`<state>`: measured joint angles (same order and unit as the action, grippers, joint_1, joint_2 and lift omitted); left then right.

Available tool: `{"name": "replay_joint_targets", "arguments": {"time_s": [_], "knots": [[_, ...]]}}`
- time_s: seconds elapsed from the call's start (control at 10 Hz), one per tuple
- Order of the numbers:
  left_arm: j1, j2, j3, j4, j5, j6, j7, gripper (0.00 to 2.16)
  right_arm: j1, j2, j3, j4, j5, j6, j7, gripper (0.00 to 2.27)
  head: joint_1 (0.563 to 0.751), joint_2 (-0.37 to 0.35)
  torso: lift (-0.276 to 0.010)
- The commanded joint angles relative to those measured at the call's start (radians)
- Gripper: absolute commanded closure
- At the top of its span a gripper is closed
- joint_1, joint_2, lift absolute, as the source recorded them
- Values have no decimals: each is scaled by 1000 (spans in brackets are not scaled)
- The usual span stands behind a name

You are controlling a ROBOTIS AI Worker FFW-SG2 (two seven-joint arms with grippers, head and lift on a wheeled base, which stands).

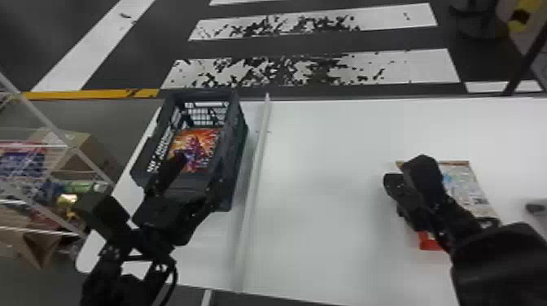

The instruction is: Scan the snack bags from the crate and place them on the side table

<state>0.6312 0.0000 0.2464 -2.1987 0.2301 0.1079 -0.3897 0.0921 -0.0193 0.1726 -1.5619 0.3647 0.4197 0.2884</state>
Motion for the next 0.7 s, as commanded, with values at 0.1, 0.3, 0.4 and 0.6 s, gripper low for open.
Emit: {"name": "replay_joint_targets", "arguments": {"time_s": [0.1, 0.3, 0.4, 0.6], "knots": [[1, -3, -1, 1, 0, 2, -2, 144, 0, -4, -16, 3, 0, 0, 2, 2206, 695, 167, -94], [1, -3, -1, 4, 0, 2, -2, 144, 0, -8, -24, 6, -1, -3, 5, 2206, 695, 159, -94], [-1, -3, -1, 5, 0, 2, -3, 144, 0, -8, -28, 8, -1, -3, 5, 2206, 695, 156, -94], [-1, -3, -1, 7, 2, 2, -6, 144, 14, -8, -33, -7, -4, -15, 14, 2206, 695, 149, -94]]}}
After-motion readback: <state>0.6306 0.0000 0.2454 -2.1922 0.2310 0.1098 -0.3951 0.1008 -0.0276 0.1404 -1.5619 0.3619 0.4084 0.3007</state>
